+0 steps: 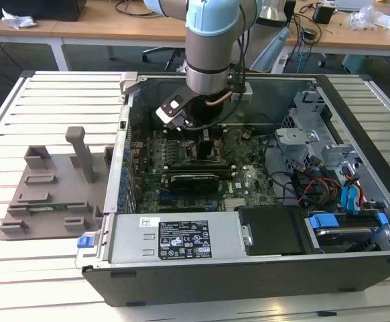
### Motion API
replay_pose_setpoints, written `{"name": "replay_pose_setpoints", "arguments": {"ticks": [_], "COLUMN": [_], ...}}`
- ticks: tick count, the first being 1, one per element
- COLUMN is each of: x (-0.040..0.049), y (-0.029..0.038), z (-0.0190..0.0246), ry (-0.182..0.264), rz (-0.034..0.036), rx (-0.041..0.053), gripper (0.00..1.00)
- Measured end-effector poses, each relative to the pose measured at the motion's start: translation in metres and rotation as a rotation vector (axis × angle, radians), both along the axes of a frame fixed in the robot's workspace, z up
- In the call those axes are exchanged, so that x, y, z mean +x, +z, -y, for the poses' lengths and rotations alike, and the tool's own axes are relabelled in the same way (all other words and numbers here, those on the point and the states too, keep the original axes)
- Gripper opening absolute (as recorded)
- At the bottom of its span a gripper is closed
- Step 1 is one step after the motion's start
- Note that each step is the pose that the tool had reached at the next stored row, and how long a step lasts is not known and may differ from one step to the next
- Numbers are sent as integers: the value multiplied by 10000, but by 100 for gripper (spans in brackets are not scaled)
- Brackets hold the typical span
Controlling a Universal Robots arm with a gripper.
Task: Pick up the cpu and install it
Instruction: 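Place the cpu into insertion slot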
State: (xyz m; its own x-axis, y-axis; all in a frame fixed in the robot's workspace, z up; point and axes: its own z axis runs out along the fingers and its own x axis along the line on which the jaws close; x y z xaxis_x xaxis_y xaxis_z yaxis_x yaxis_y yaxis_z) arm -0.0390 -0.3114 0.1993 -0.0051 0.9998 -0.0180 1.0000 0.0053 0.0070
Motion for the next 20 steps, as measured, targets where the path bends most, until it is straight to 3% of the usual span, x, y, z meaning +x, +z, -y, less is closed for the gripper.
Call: {"name": "replay_pose_setpoints", "arguments": {"ticks": [4, 9, 10, 11, 12, 13, 16, 20], "x": [-4, -3, -5, 17, 153, 170, 167, 167], "y": [6, 109, 120, 30, 35, 93, 236, 369], "z": [1, 0, 4, 55, 58, 48, 52, 52], "ry": [-1, 0, -1, 21, 27, 31, 29, 29], "rz": [-1, 2, 0, -41, -78, -59, -70, -71], "rx": [5, 7, 4, -9, -11, 24, -9, -24], "gripper": [62, 62, 41, 11, 11, 11, 11, 11]}}
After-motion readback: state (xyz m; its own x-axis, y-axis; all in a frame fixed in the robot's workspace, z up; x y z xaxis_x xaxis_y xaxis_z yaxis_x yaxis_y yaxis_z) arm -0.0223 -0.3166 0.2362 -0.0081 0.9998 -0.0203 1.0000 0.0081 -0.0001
